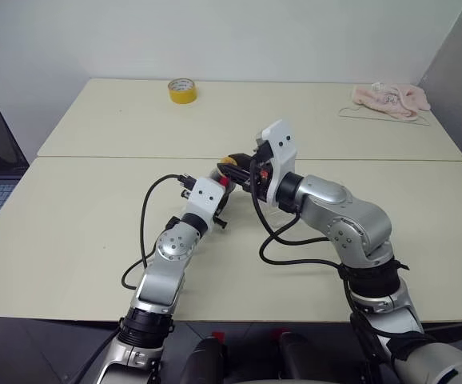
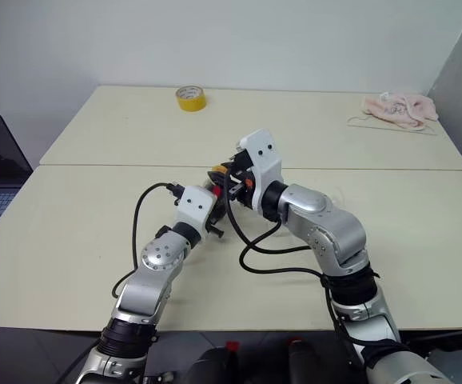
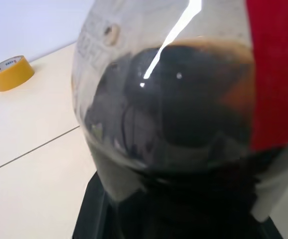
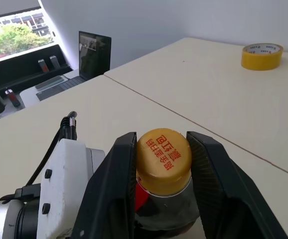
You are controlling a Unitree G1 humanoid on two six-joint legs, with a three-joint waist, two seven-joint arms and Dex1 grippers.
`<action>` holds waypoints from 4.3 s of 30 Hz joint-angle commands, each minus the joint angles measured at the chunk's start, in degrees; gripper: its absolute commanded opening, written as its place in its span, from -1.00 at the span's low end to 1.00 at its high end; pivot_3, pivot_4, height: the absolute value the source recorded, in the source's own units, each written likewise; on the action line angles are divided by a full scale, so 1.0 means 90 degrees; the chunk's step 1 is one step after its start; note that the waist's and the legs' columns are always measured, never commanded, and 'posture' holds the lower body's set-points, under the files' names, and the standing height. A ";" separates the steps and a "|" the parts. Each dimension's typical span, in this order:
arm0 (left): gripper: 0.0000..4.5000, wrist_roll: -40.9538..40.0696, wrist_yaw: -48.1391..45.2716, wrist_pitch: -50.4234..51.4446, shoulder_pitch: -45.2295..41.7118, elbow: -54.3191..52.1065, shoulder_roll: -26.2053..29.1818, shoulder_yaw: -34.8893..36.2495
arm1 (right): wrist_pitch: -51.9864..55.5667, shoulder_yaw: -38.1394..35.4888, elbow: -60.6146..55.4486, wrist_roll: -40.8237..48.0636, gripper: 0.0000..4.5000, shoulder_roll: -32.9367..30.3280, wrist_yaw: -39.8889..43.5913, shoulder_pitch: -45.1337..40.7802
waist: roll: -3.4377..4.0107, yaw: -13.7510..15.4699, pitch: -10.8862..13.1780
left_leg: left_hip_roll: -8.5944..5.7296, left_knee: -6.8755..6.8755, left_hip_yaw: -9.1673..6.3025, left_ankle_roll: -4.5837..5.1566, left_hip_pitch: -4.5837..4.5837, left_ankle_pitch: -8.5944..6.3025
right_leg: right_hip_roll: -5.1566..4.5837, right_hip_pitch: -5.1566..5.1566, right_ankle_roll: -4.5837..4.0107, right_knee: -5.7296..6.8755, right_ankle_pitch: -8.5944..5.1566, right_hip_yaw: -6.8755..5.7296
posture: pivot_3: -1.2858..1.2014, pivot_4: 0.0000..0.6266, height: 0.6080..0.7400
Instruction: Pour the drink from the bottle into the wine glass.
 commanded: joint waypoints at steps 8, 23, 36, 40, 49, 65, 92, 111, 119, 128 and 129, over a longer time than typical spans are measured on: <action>-0.56 -0.1624 -0.2233 0.0725 -0.0190 -0.1042 0.1224 0.0558 | -0.1659 -0.0288 -0.0252 0.0117 -0.46 -0.1034 0.1891 -0.0391 | 0.0002 -0.0019 0.0001 | 0.0001 -0.0004 -0.0002 0.0000 0.0000 0.0000 | 0.0002 0.0000 0.0000 -0.0001 0.0000 -0.0006 | 0.03 -0.52 1.00; -0.57 -0.3801 -0.4362 0.2038 -0.0221 -0.1547 0.2588 0.0602 | -0.1998 -0.0183 -0.0443 0.0840 -0.46 -0.1832 0.4003 -0.0634 | 0.0003 -0.0013 0.0002 | 0.0002 0.0001 -0.0010 0.0004 0.0002 -0.0001 | 0.0001 0.0005 -0.0001 -0.0003 -0.0001 -0.0008 | 0.03 -0.52 1.00; -0.59 -0.1974 -0.1262 0.1070 0.0281 -0.1401 0.0861 0.0481 | -0.1735 -0.0265 -0.0757 0.0512 1.00 -0.1220 0.2256 0.0451 | 0.0002 0.0002 0.0001 | 0.0002 0.0004 -0.0010 0.0002 -0.0001 0.0000 | 0.0000 0.0004 -0.0001 0.0001 -0.0001 -0.0006 | 0.03 -0.52 1.00; -0.59 -0.0790 -0.0288 0.0470 0.0253 -0.0918 0.0825 0.0246 | -0.1153 -0.0105 -0.0798 0.0181 1.00 -0.0697 0.1032 0.0732 | 0.0001 -0.0004 0.0000 | 0.0002 0.0003 -0.0006 0.0001 0.0001 0.0000 | 0.0000 0.0001 -0.0001 0.0003 0.0000 -0.0001 | 0.03 -0.52 1.00; -0.59 0.0349 0.0605 -0.0303 0.0308 -0.0282 0.0536 -0.0090 | -0.0565 0.0054 -0.0741 -0.0025 1.00 0.0434 -0.0296 0.0724 | 0.0001 0.0009 0.0000 | -0.0005 0.0003 -0.0005 -0.0001 -0.0004 0.0001 | -0.0004 -0.0001 -0.0001 0.0000 0.0000 0.0000 | 0.03 -0.52 1.00; -0.59 0.0617 0.0816 -0.0800 0.0102 0.0197 0.0245 0.0043 | -0.1069 0.0195 0.0365 -0.0748 1.00 0.0886 -0.0492 0.0385 | 0.0001 -0.0005 -0.0001 | -0.0004 0.0002 -0.0006 -0.0001 -0.0001 0.0001 | -0.0003 -0.0002 -0.0001 0.0003 0.0000 -0.0004 | 0.03 -0.52 1.00; -0.60 -0.2576 -0.3265 0.1165 0.0047 -0.1089 0.1980 0.0816 | -0.2548 0.0132 -0.0429 -0.0508 -0.44 -0.0614 0.2165 0.0386 | 0.0001 -0.0041 0.0000 | 0.0000 0.0000 -0.0007 0.0000 0.0002 0.0001 | 0.0001 0.0000 -0.0001 0.0004 0.0000 -0.0008 | 0.03 -0.52 1.00; -0.60 -0.3026 -0.4379 0.0909 0.0242 -0.1122 0.2503 0.0399 | -0.2761 0.0508 -0.0734 0.0040 -0.09 -0.1385 0.3838 0.0483 | 0.0002 -0.0019 0.0000 | 0.0001 0.0005 -0.0008 0.0002 0.0001 -0.0001 | 0.0000 0.0004 -0.0001 -0.0001 0.0000 -0.0005 | 0.03 -0.52 1.00; -0.61 -0.2611 -0.2474 0.0866 0.0565 -0.1428 0.1174 0.0493 | -0.2057 -0.0041 -0.0890 0.0408 1.00 -0.0855 0.2641 0.0749 | 0.0001 0.0001 0.0000 | 0.0002 0.0017 -0.0014 0.0003 -0.0004 -0.0001 | 0.0001 0.0004 -0.0001 0.0005 0.0000 -0.0008 | 0.03 -0.52 1.00; -0.61 -0.0439 -0.0064 -0.0025 0.0414 -0.0726 0.0583 0.0296 | -0.1801 -0.0009 -0.0842 -0.0259 1.00 -0.0335 0.0997 0.0837 | 0.0000 -0.0006 -0.0001 | 0.0000 0.0029 -0.0009 0.0002 -0.0005 -0.0001 | 0.0001 0.0003 0.0000 0.0010 0.0001 -0.0005 | 0.03 -0.52 1.00; -0.61 -0.0319 0.0068 -0.0052 0.0411 -0.0643 0.0555 0.0294 | -0.1807 0.0026 -0.0794 -0.0320 1.00 -0.0235 0.0877 0.0829 | 0.0000 -0.0005 -0.0001 | 0.0000 0.0029 -0.0009 0.0002 -0.0005 -0.0001 | 0.0001 0.0004 0.0000 0.0010 0.0001 -0.0005 | 0.03 -0.52 1.00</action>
